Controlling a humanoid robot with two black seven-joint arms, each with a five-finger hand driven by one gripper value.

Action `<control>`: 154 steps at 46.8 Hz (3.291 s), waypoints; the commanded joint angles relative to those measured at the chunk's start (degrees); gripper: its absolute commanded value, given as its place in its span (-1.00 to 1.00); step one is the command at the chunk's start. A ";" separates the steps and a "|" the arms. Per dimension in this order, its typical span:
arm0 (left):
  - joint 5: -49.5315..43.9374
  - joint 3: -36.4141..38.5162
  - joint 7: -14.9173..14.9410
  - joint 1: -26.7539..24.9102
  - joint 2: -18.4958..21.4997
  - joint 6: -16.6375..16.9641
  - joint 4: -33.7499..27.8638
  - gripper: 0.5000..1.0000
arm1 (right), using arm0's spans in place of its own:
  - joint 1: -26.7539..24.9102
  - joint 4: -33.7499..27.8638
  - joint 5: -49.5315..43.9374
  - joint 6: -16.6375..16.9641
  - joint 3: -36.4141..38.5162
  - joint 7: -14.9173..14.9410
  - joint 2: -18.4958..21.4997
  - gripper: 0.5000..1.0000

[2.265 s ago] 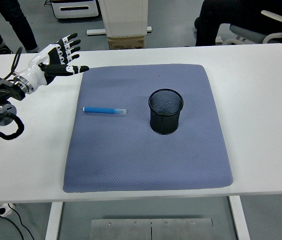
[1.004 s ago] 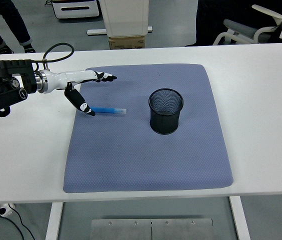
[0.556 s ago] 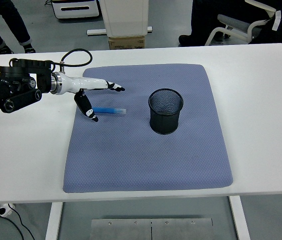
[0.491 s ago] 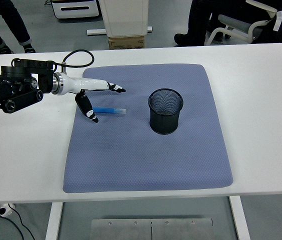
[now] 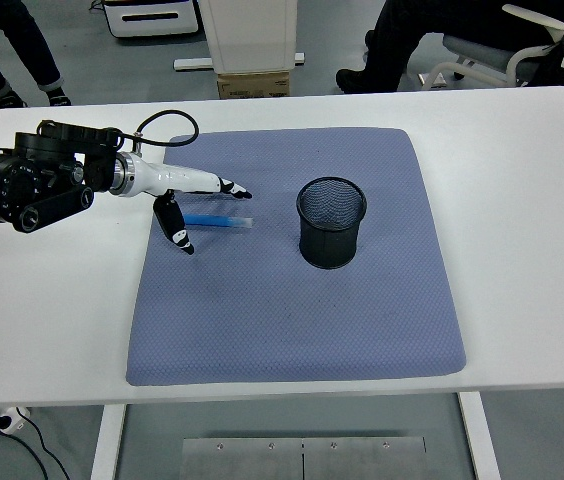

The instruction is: Left hand places marker in pen holder

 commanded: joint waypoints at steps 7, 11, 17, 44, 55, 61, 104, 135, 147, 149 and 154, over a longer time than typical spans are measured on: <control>1.66 0.14 0.00 -0.03 -0.57 0.00 0.00 0.49 | 0.00 0.01 0.00 0.02 -0.06 0.00 0.00 1.00; 2.20 0.14 0.00 0.05 -0.66 0.00 0.00 0.41 | 0.00 0.01 0.00 -0.07 -0.06 0.00 0.00 1.00; 2.37 0.14 0.08 0.05 -0.75 0.00 0.00 0.11 | 0.00 0.01 0.00 0.02 0.02 0.00 0.00 1.00; 3.60 0.14 1.40 0.14 -1.89 0.44 0.00 -0.48 | 0.00 0.01 0.00 0.02 0.02 0.00 0.00 1.00; 3.60 0.14 1.49 0.23 -1.89 0.44 0.09 -0.59 | 0.00 0.01 0.00 -0.07 0.02 0.00 0.00 1.00; 3.69 0.14 1.49 0.32 -1.98 0.44 0.27 -0.71 | 0.00 0.01 0.00 0.02 0.02 0.00 0.00 1.00; 2.73 -0.92 1.40 -0.65 -1.54 0.18 0.71 -1.00 | 0.00 0.01 0.00 -0.07 0.02 0.00 0.00 1.00; -0.53 -7.77 1.40 -3.11 -1.19 -2.02 0.71 -1.00 | 0.00 0.01 0.00 0.02 0.02 0.00 0.00 1.00; -0.61 -12.43 1.40 -5.66 -1.19 -4.31 0.79 -1.00 | 0.00 0.01 0.00 -0.07 -0.06 0.00 0.00 1.00; -0.61 -12.78 1.49 -5.83 -1.27 -4.39 0.80 -1.00 | 0.00 0.01 0.00 0.02 -0.06 0.00 0.00 1.00; -0.70 -13.83 1.40 -6.71 -1.36 -4.57 0.80 -1.00 | 0.00 0.01 0.00 0.02 0.02 0.00 0.00 1.00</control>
